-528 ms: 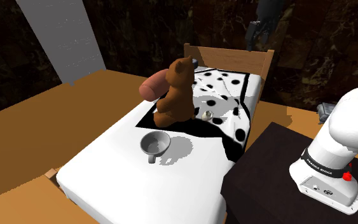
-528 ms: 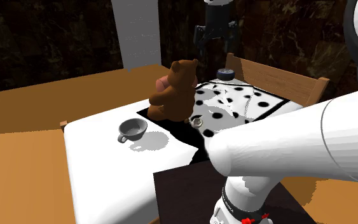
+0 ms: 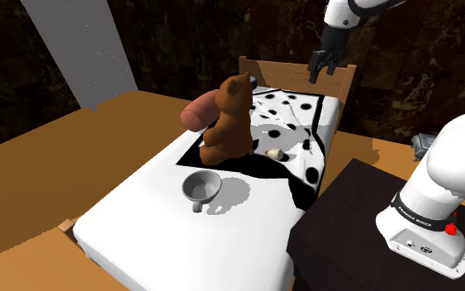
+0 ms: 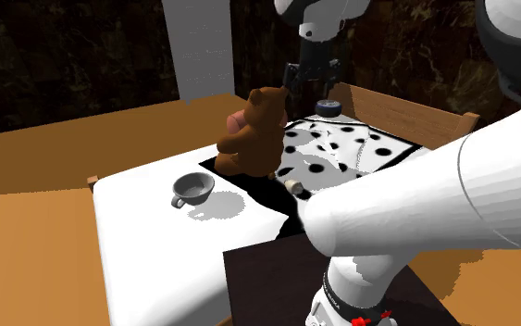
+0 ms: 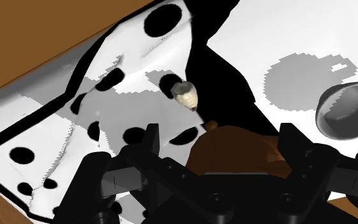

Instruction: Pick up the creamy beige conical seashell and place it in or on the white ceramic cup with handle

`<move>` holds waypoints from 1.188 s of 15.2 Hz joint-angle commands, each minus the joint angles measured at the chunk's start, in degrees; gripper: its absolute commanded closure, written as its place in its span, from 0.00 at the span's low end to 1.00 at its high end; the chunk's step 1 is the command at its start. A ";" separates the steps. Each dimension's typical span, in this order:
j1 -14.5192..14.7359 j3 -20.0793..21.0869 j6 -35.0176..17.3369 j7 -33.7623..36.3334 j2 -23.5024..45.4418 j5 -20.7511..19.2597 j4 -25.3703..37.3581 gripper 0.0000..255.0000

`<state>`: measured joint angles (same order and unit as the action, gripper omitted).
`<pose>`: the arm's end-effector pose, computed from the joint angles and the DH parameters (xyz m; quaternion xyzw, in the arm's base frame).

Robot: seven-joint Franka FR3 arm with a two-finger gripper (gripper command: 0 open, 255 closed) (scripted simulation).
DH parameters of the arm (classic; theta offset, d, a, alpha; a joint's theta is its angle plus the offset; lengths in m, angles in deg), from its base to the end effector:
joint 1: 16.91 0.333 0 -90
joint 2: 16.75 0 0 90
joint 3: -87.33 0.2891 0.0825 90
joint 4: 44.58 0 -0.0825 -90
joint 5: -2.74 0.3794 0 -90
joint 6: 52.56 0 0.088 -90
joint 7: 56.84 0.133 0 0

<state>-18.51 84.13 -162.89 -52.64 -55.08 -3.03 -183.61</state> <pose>0.3807 -0.0428 0.5049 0.9942 -0.0602 0.0837 0.0312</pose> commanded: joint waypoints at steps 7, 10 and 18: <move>0.34 -4.80 -18.78 -3.67 10.84 1.62 -6.41 0.00; 0.98 -6.66 -25.49 -5.77 16.49 3.27 -7.05 0.00; 4.55 -11.39 -41.15 -16.62 34.54 15.03 -4.39 0.00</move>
<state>-14.54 73.17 -202.15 -67.42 -23.18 9.66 -188.79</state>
